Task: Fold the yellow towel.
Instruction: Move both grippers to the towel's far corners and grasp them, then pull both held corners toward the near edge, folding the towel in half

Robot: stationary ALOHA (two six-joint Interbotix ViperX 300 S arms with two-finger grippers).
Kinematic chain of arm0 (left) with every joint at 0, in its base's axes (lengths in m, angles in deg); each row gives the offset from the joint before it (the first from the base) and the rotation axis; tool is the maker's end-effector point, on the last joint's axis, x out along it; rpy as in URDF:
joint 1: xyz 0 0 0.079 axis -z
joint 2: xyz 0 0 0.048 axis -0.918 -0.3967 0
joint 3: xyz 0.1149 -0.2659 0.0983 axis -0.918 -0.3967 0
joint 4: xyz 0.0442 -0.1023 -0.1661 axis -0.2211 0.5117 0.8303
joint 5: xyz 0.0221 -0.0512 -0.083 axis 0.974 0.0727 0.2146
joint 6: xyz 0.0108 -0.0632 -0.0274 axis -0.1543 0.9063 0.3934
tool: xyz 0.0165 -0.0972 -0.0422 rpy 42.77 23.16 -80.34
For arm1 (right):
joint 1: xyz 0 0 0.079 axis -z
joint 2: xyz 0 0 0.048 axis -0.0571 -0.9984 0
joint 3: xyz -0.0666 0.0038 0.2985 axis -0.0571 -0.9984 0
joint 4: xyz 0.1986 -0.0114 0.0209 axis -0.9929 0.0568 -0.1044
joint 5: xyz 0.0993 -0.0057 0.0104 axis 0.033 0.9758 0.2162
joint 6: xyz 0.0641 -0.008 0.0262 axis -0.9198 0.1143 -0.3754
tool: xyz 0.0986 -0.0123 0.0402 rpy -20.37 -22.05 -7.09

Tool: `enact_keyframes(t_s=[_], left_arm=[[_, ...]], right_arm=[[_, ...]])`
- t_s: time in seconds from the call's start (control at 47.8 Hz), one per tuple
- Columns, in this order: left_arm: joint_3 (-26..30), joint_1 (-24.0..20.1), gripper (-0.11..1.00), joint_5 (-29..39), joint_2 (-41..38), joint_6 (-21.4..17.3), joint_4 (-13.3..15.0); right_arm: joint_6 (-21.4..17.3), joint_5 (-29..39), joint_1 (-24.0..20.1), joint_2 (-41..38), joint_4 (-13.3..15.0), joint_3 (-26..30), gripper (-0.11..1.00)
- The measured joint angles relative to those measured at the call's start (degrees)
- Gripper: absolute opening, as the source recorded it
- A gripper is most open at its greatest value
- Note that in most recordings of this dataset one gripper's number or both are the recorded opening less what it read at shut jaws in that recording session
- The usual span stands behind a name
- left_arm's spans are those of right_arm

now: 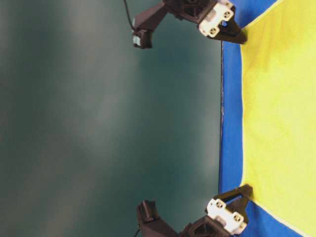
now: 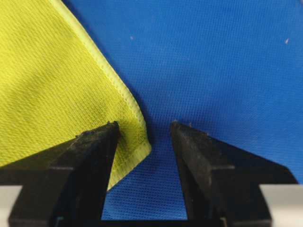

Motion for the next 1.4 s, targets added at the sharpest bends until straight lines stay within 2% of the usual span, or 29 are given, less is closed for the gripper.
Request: enact_keyframes(t_s=[0.084, 0.146, 0.209, 0.314, 0.377, 0.418, 0.669, 1.004, 1.402], left_arm=[[0.53, -0.35, 0.70, -0.09, -0.70, -0.09, 0.00], [0.79, -0.79, 0.63, -0.09, -1.05, -0.09, 0.00], [0.88, -1.05, 0.49, 0.18, -1.23, -0.35, 0.00], [0.97, -1.23, 0.21, 0.97, -1.58, -0.53, 0.00], [0.88, -1.14, 0.05, 1.67, -1.58, -0.70, 0.00], [0.97, -1.05, 0.01, 1.85, -1.58, -0.79, 0.00], [0.97, -0.09, 0.01, 3.60, -0.79, -1.49, 0.00], [1.49, -0.18, 0.01, 6.86, 10.28, -6.24, 0.00], [1.49, 0.44, 0.01, 9.67, 12.48, -6.59, 0.00]], right_arm=[[0.00, -0.26, 0.18, -0.53, 0.00, 0.00, 0.50], [0.09, -0.53, 0.26, -0.53, 0.09, 0.00, 0.45], [0.18, -0.62, 0.26, -0.62, 0.35, 0.00, 0.33], [0.18, -0.62, 0.26, -0.62, 1.14, -0.26, 0.04], [0.18, -0.62, 0.26, -0.62, 1.23, -0.35, 0.03], [0.18, -0.62, 0.26, -0.62, 1.23, -0.35, 0.03], [-0.53, -0.53, 0.26, 0.79, 0.79, -0.62, 0.03], [-0.53, -0.26, 0.35, 8.09, 0.18, -1.67, 0.03], [-0.70, 1.41, 0.18, 10.90, 0.09, -2.46, 0.03]])
